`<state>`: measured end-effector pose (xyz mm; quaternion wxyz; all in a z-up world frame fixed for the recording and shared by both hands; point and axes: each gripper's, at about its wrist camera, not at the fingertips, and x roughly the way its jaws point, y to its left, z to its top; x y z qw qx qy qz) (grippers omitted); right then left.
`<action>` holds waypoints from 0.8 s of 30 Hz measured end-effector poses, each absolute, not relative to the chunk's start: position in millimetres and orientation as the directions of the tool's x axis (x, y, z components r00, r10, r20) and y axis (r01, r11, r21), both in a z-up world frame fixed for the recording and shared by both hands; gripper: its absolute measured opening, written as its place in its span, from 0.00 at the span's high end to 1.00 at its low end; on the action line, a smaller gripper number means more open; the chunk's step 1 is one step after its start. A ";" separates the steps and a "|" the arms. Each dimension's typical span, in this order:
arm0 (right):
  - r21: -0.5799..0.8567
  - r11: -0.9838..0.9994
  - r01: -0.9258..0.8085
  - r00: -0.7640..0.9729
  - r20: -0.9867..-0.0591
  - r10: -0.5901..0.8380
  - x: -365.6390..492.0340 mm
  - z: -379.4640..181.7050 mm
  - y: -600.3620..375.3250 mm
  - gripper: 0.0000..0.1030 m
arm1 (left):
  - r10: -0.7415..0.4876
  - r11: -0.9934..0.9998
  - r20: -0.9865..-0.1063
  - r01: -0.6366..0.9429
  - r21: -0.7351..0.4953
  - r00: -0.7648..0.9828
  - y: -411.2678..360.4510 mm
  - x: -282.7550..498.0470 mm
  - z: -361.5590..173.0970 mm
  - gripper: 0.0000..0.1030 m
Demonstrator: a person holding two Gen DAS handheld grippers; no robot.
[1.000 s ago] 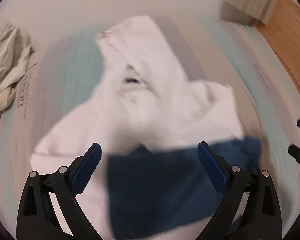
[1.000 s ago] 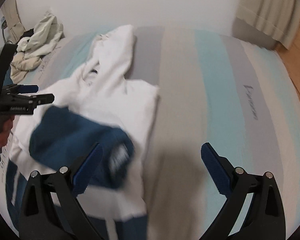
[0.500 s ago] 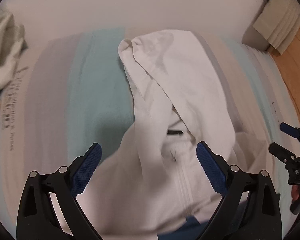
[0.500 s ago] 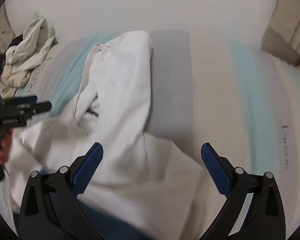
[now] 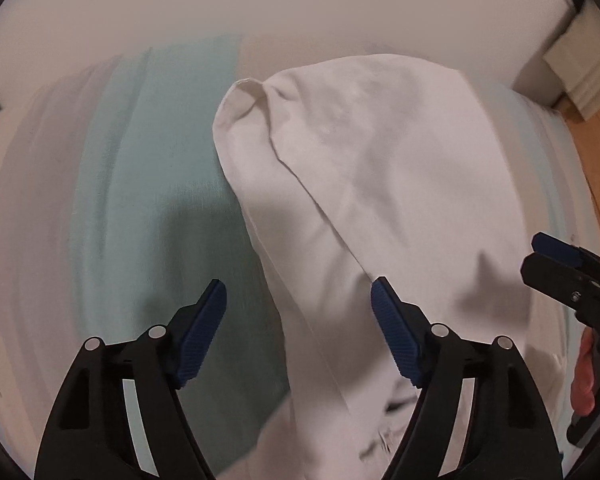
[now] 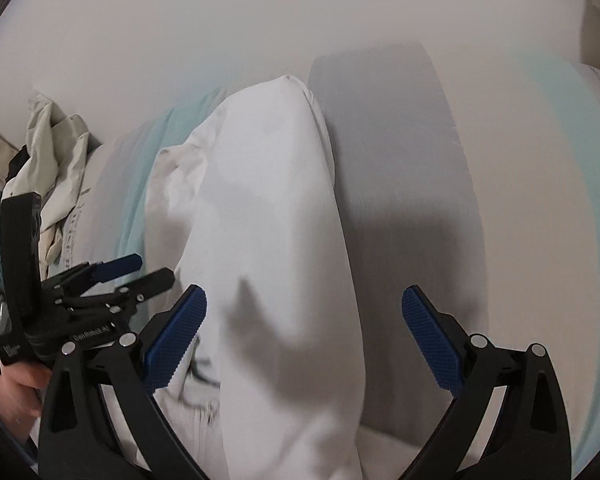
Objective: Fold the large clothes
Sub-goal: 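Move both tools toward the white hood of the jacket, then grasp the white hood edge with the left tool while the right tool grasps it too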
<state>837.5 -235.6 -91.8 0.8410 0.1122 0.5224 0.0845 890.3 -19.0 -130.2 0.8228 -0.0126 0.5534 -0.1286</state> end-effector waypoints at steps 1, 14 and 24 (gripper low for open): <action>0.283 0.959 -0.021 0.435 -0.861 0.264 845.8 -94.7 -234.8 0.08 | -0.235 0.965 -0.910 0.192 -0.178 0.340 -18.8 895.3 -134.1 0.25; 0.450 0.888 0.094 0.376 -0.842 0.387 867.3 -133.3 -257.0 0.75 | -0.242 0.970 -0.895 0.069 -0.233 0.375 -1.3 911.9 -157.8 0.80; 0.444 0.891 0.088 0.454 -0.815 0.361 828.2 -89.9 -266.0 0.96 | -0.252 0.966 -0.850 0.077 -0.245 0.462 15.8 867.2 -105.5 1.00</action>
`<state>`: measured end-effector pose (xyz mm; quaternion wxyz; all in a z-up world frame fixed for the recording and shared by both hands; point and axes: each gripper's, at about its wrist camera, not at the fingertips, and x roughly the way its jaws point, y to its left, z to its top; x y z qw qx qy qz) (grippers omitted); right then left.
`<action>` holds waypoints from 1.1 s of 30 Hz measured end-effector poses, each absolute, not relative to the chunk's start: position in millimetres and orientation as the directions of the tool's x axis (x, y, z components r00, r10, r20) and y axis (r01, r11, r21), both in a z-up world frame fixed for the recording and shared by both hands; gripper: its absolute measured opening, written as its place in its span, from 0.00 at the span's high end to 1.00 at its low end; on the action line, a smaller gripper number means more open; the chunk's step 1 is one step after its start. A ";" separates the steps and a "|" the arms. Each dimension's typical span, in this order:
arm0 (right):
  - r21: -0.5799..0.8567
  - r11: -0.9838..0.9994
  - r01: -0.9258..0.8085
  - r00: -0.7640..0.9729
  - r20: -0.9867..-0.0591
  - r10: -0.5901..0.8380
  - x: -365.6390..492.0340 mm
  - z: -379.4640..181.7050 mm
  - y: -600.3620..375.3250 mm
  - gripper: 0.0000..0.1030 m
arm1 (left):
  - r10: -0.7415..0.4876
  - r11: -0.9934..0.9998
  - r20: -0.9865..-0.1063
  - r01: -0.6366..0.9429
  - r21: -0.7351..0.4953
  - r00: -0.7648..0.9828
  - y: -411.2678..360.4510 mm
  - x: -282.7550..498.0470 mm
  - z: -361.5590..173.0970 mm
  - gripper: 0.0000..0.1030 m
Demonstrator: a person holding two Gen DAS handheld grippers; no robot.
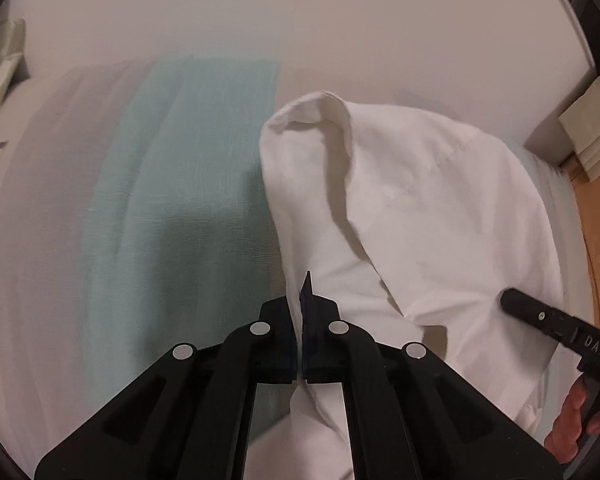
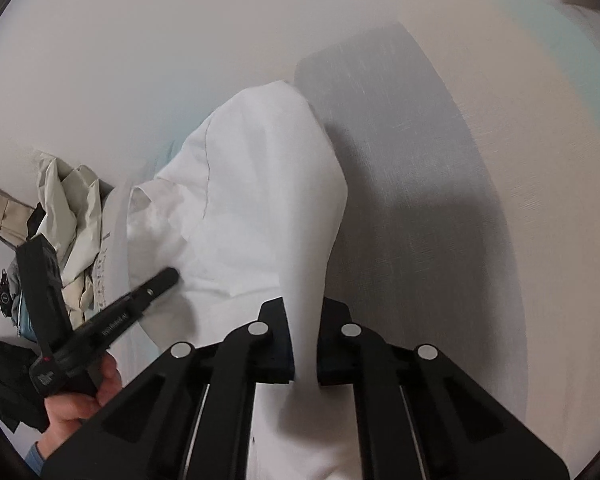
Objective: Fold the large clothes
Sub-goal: 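Grasp the white hood edge with the left tool while the right tool grasps it too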
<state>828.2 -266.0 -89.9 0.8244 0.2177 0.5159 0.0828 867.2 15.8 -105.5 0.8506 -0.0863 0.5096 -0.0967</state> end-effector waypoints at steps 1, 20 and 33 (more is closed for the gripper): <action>0.445 0.891 0.086 0.457 -0.813 0.362 822.4 -83.9 -265.7 0.96 | -0.256 0.966 -0.847 0.079 -0.248 0.467 17.3 863.0 -101.4 1.00; 0.380 0.921 -0.087 0.428 -0.821 0.379 659.8 -2.7 -225.2 0.96 | -0.364 0.926 -0.809 0.084 -0.368 0.462 72.8 709.2 -45.1 1.00; 0.342 0.938 -0.063 0.350 -0.872 0.342 566.7 -37.8 -211.3 0.96 | -0.268 0.963 -0.879 0.144 -0.229 0.394 47.5 611.0 -81.2 1.00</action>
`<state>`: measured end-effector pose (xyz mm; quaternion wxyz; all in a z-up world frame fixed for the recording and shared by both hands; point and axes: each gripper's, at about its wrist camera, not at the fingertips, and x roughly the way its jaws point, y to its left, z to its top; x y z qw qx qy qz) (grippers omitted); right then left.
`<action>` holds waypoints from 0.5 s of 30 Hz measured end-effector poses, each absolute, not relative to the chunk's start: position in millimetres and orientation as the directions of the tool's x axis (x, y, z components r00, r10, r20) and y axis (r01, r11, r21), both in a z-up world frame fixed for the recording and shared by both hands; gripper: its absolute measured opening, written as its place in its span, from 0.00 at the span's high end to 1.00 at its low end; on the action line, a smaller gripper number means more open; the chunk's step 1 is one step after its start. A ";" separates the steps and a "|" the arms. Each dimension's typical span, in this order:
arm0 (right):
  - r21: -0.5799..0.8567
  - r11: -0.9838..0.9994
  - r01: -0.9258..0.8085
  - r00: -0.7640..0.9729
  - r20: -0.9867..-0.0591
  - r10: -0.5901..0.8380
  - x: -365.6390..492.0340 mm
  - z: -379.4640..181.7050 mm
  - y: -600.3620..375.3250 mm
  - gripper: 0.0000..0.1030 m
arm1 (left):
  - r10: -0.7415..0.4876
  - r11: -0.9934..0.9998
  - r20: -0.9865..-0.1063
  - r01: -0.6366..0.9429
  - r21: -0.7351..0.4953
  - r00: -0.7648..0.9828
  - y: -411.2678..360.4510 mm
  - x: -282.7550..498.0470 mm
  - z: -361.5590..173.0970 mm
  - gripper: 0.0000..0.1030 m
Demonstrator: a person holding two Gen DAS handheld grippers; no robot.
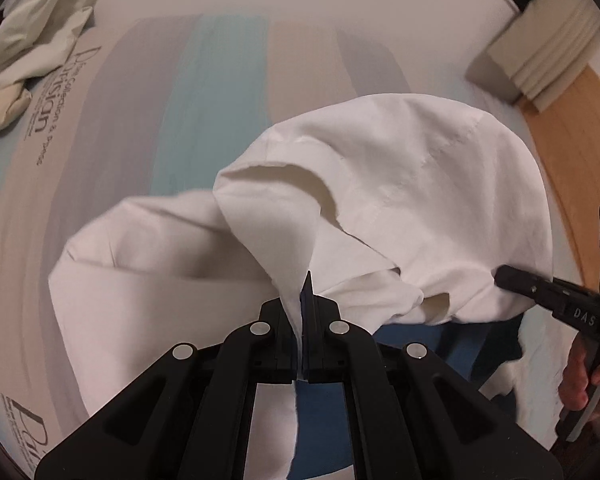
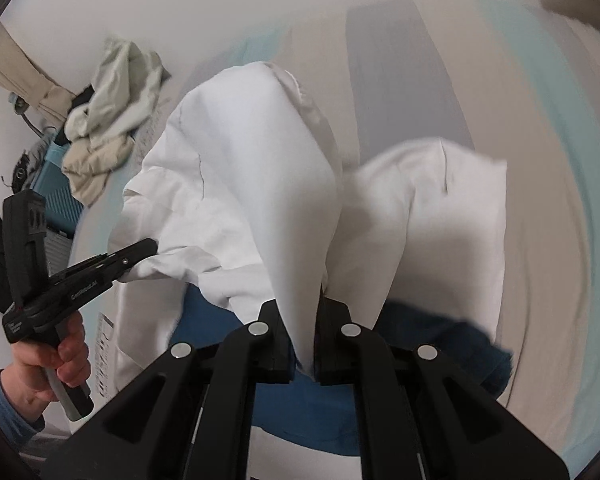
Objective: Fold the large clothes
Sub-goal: 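Grasp the white hood edge with the left tool while the right tool grasps it too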
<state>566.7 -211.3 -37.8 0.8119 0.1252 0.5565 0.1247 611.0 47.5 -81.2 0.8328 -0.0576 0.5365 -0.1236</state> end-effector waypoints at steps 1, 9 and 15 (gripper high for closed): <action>0.339 0.939 -0.059 0.342 -0.877 0.338 566.0 -44.0 -209.6 0.96 | -0.262 0.964 -0.882 0.152 -0.219 0.392 47.2 608.6 -85.5 1.00; 0.300 0.953 -0.028 0.283 -0.912 0.296 566.9 -91.6 -201.5 0.91 | -0.211 0.975 -0.905 0.140 -0.171 0.369 33.3 607.9 -123.0 0.97; 0.328 0.945 -0.009 0.302 -0.900 0.315 567.4 -82.0 -213.6 0.50 | -0.180 0.980 -0.907 0.145 -0.133 0.381 28.4 605.0 -114.1 0.32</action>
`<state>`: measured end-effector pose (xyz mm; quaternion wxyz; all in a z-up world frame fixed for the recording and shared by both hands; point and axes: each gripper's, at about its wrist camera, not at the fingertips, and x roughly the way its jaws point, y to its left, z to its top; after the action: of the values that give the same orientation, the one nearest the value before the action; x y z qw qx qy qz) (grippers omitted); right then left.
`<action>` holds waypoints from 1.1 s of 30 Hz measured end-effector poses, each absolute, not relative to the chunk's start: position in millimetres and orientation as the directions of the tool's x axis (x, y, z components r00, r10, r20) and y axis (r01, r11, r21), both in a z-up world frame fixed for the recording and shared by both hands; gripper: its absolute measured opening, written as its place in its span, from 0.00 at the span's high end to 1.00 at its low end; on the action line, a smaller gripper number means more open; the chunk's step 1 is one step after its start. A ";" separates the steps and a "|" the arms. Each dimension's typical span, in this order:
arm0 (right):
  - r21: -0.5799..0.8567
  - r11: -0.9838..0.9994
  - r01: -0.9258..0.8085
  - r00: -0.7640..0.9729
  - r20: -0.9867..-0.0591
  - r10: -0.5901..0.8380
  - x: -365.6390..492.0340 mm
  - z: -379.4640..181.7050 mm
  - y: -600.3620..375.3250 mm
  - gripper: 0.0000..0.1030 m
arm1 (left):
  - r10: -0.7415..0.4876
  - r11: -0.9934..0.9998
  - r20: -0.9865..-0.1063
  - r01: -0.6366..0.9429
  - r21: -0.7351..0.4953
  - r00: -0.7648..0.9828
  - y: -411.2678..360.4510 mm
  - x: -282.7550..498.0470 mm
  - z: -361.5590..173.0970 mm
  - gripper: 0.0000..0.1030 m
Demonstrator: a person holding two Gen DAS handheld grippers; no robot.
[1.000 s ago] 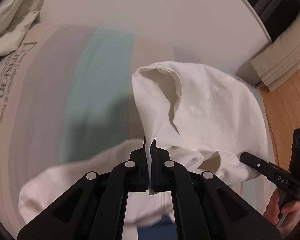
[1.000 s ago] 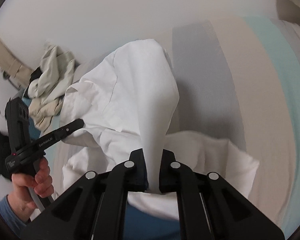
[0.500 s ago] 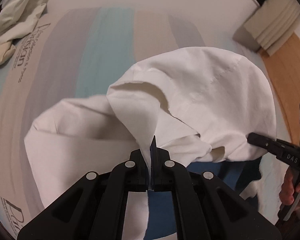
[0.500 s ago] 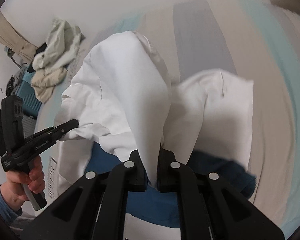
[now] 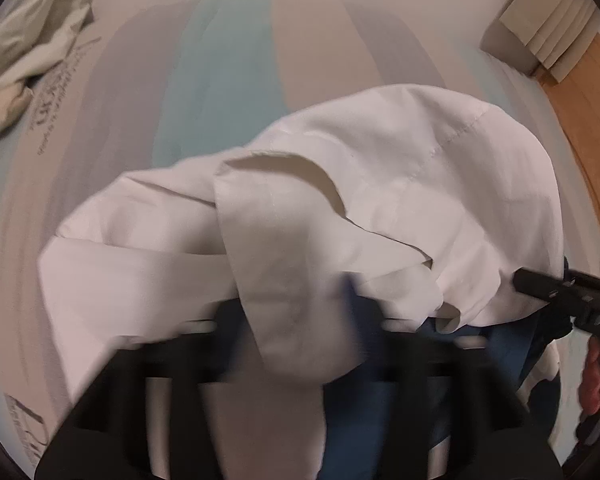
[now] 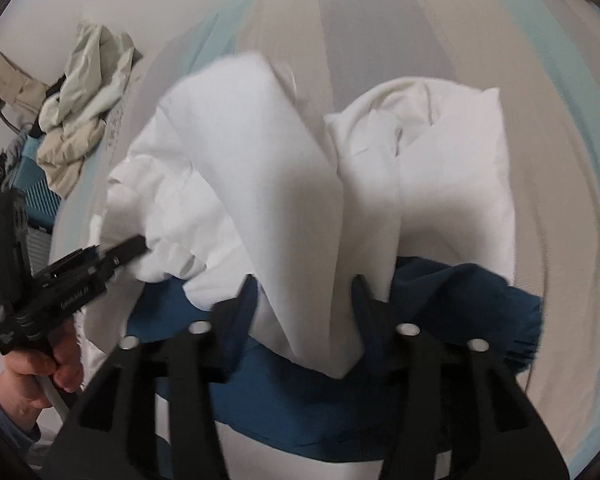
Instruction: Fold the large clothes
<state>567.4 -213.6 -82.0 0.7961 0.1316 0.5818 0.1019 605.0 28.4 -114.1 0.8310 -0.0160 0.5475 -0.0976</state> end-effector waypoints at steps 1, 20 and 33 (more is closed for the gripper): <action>0.324 0.946 -0.009 0.302 -0.901 0.311 568.2 -79.4 -215.8 0.49 | -0.195 0.978 -0.898 0.149 -0.147 0.395 31.0 604.0 -109.1 0.31; 0.421 0.907 -0.033 0.368 -0.838 0.402 621.6 -42.1 -225.5 0.35 | -0.307 0.951 -0.876 0.150 -0.270 0.372 26.9 678.1 -89.0 0.06; 0.460 0.888 0.002 0.323 -0.841 0.434 650.5 -63.9 -211.1 0.87 | -0.343 0.939 -0.902 0.099 -0.328 0.263 17.7 707.0 -123.5 0.49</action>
<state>650.5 -211.1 -63.9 0.7901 0.1930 0.5655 0.1368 707.0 17.7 -123.5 0.7879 -0.1033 0.5907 -0.1403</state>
